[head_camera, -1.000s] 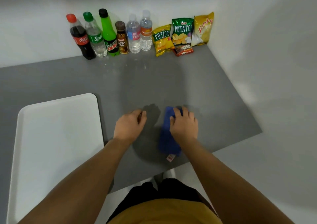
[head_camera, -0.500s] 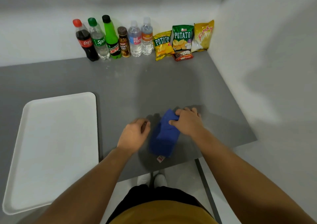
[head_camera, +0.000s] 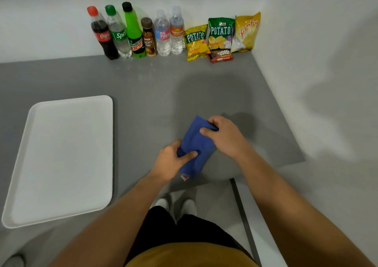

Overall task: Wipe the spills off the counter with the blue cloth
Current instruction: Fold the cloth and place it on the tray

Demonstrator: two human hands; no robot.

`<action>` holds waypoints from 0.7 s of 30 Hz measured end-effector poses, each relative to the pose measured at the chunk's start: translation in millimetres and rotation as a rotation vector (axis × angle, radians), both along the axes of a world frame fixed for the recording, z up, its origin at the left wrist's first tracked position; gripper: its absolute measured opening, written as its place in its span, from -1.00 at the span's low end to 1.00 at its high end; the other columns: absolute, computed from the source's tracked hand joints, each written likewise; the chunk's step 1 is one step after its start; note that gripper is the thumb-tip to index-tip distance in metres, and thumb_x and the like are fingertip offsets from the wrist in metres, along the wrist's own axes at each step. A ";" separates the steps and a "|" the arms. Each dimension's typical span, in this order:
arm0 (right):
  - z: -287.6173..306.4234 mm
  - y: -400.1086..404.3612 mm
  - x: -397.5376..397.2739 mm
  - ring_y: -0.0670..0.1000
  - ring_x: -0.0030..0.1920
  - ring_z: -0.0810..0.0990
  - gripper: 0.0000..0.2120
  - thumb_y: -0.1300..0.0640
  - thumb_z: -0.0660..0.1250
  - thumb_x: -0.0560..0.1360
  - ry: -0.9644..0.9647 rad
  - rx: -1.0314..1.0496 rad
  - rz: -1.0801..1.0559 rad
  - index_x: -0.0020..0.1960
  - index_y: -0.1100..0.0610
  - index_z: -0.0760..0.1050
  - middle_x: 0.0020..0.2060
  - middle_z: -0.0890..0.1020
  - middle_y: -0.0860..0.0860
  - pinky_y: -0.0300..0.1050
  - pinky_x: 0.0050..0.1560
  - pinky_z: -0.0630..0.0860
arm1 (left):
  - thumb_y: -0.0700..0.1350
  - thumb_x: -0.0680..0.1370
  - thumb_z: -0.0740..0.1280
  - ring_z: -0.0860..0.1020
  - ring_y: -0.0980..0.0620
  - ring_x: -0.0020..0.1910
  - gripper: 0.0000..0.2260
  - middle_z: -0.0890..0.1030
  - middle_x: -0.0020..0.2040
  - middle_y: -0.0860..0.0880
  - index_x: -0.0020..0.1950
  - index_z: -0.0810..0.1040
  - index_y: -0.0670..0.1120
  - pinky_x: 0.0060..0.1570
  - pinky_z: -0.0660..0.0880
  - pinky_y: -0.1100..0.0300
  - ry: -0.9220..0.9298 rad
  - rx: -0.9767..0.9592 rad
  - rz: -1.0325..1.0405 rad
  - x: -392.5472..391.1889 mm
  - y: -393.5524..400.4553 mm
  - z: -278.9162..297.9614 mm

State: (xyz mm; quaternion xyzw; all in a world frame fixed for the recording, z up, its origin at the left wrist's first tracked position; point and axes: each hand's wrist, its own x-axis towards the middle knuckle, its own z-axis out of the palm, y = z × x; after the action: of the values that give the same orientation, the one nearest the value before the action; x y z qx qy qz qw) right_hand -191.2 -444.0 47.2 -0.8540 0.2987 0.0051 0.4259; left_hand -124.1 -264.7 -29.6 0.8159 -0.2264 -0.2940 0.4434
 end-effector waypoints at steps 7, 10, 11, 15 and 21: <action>1.7 15.8 -5.2 -0.01 -0.10 0.62 -0.81 -0.05 0.42 0.54 -0.021 0.089 -0.157 0.02 0.06 0.59 -0.13 0.65 -0.04 -0.14 -0.09 0.48 | 0.00 0.51 0.50 0.67 0.07 -0.22 -0.82 0.72 -0.18 0.02 -0.04 0.62 -0.09 -0.25 0.54 0.23 0.256 -0.141 -0.073 24.8 32.9 20.2; 2.3 33.0 -3.3 -0.02 -0.09 0.65 -0.82 -0.03 0.42 0.54 -0.024 0.126 -0.174 0.00 0.07 0.63 -0.12 0.69 -0.03 -0.12 -0.03 0.51 | 0.03 0.51 0.49 0.65 0.21 -0.27 -0.85 0.71 -0.23 0.13 -0.09 0.61 -0.02 -0.31 0.48 0.40 0.256 -0.135 -0.110 41.2 59.3 28.3; 2.0 40.7 -2.8 -0.01 -0.08 0.66 -0.83 -0.02 0.43 0.54 -0.020 0.141 -0.176 -0.01 0.07 0.64 -0.12 0.70 -0.02 -0.10 -0.01 0.53 | 0.08 0.51 0.49 0.66 0.19 -0.25 -0.82 0.71 -0.20 0.12 -0.07 0.62 -0.01 -0.30 0.50 0.38 0.238 -0.118 -0.122 47.6 70.2 30.9; -5.3 76.7 6.4 -0.08 -0.17 0.63 -0.90 0.02 0.47 0.52 -0.002 0.202 -0.195 -0.07 0.04 0.62 -0.19 0.67 -0.05 -0.30 -0.16 0.47 | 0.22 0.49 0.43 0.67 0.21 -0.13 -0.83 0.70 -0.09 0.21 -0.01 0.63 0.19 -0.24 0.53 0.40 0.191 -0.047 -0.177 76.6 115.4 40.2; -26.0 141.4 23.1 -0.08 -0.31 0.55 -0.82 0.06 0.51 0.49 0.101 0.319 -0.238 0.02 0.09 0.59 -0.29 0.58 -0.05 -0.19 -0.20 0.47 | 0.28 0.47 0.42 0.68 0.17 -0.05 -0.72 0.70 -0.01 0.19 0.07 0.64 0.18 -0.14 0.58 0.31 0.247 0.076 -0.303 124.3 178.5 43.2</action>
State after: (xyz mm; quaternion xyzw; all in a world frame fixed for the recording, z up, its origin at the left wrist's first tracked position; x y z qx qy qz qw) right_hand -168.1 -302.5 21.2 -0.7332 0.4138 0.0446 0.5378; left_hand 0.1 -86.1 13.5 0.7464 -0.2791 -0.4637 0.3872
